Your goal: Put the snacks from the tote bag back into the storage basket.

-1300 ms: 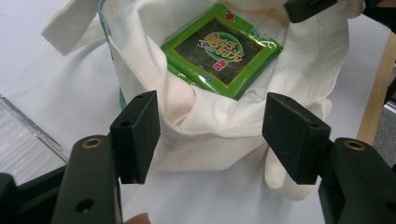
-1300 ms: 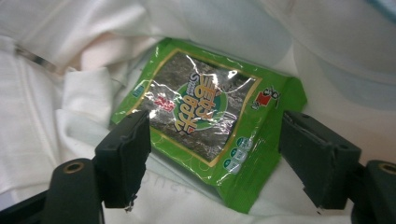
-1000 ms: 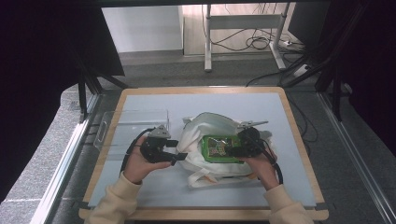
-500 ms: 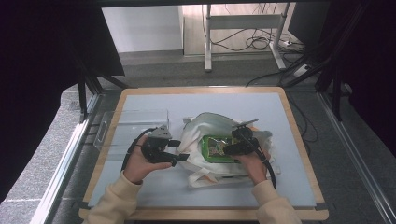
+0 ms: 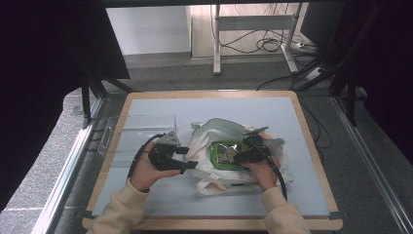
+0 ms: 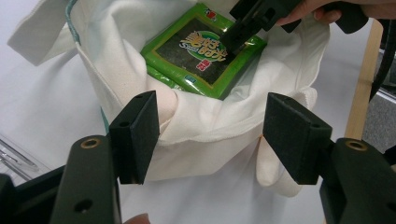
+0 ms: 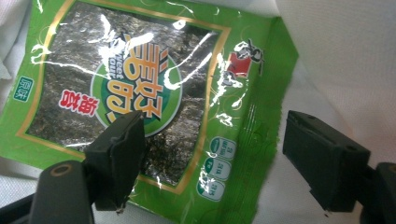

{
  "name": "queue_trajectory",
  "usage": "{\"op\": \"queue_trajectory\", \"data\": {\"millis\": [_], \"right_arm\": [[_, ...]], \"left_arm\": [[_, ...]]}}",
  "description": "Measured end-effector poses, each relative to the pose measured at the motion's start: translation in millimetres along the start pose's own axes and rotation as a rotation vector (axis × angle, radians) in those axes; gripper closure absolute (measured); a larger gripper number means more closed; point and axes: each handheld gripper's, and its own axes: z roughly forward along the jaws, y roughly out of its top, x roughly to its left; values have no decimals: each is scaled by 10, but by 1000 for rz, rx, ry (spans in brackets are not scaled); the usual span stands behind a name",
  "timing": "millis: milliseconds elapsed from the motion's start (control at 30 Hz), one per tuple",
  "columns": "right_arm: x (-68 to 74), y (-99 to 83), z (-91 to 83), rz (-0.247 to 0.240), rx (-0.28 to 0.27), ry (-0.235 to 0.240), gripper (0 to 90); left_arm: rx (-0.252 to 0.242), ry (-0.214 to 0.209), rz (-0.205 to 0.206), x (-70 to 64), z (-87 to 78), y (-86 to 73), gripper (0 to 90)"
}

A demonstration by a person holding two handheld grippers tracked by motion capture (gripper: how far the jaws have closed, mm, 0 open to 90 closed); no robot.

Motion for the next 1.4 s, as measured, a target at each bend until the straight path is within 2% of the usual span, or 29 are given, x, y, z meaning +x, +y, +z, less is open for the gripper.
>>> {"op": "queue_trajectory", "data": {"millis": [133,233,300,467,567,633,667,700,767,900,1067,1400], "right_arm": [[-14,-9,27,8,-2,4,197],[-37,-13,43,21,-2,49,265],[-42,-16,44,22,-3,59,283],[-33,-28,32,23,-9,98,447],[-41,-29,27,41,-5,146,549],[-44,-29,22,44,-4,148,576],[-54,-26,6,50,-3,150,652],[-54,-26,6,50,-3,150,652],[-76,-39,-13,49,-12,163,754],[-108,-61,-31,56,-29,179,840],[-96,-67,-74,36,-29,176,859],[-132,-95,-288,-22,-88,197,870]], "left_arm": [[-2,1,-1,3,-10,0,363],[-5,2,-5,-2,-7,-1,363],[-4,2,-6,-2,-8,-1,362],[-4,4,-2,1,-12,0,362],[-5,4,0,0,-14,-1,362],[-6,4,0,2,-13,-2,363],[-6,4,-6,3,-10,-2,363],[-6,4,-6,3,-10,-2,362],[-3,2,1,1,-3,4,362],[-1,4,-2,4,9,-1,362],[-3,5,-4,5,1,-3,362],[-3,9,-9,30,-11,-11,362]]}}
